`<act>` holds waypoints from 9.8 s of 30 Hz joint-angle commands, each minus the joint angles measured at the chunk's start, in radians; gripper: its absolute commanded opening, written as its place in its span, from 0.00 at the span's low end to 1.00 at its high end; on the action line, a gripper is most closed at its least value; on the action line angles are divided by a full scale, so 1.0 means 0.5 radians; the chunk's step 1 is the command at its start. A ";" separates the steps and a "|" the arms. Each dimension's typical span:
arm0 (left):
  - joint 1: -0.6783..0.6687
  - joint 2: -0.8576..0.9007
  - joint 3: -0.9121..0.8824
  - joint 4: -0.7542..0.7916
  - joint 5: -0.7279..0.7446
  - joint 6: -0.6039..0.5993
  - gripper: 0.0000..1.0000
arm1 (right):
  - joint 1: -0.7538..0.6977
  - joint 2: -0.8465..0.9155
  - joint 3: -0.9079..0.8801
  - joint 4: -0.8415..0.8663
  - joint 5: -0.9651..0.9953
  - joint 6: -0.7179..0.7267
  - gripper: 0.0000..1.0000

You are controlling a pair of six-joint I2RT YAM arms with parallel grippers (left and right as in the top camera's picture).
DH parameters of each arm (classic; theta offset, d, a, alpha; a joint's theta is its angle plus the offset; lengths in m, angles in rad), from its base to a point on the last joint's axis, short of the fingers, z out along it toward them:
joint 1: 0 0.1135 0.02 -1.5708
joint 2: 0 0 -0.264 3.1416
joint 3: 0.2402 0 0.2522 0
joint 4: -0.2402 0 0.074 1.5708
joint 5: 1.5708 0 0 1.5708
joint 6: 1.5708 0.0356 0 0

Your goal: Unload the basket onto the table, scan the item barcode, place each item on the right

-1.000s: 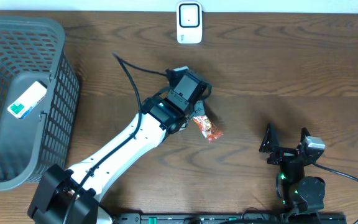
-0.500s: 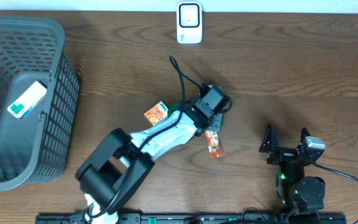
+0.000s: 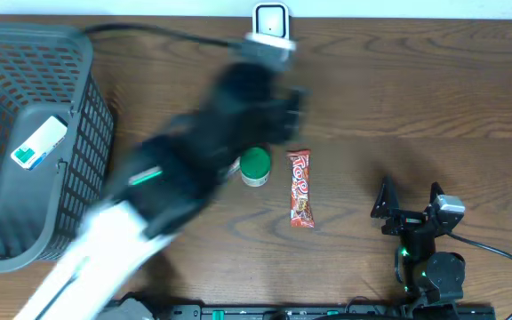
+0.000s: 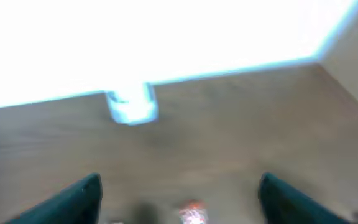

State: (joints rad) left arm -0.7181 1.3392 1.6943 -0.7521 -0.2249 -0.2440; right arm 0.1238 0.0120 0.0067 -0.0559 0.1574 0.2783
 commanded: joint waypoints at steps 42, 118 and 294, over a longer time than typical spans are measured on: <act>2.511 1.289 -0.101 -0.255 0.166 -2.322 0.86 | 0.018 -0.009 -0.002 -0.007 0.013 0.011 0.99; 2.438 -0.390 -0.014 -0.211 1.001 -1.568 0.44 | 0.018 -0.008 -0.002 -0.007 0.013 0.011 0.99; 1.025 -1.636 -0.857 0.866 0.278 1.209 0.95 | 0.018 2.471 0.311 0.347 -1.171 2.139 0.98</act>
State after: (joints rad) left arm -0.2111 0.5270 1.2678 -0.3252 -0.0986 0.3664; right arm 0.1276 1.1030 0.1894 0.0834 -0.4820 1.3838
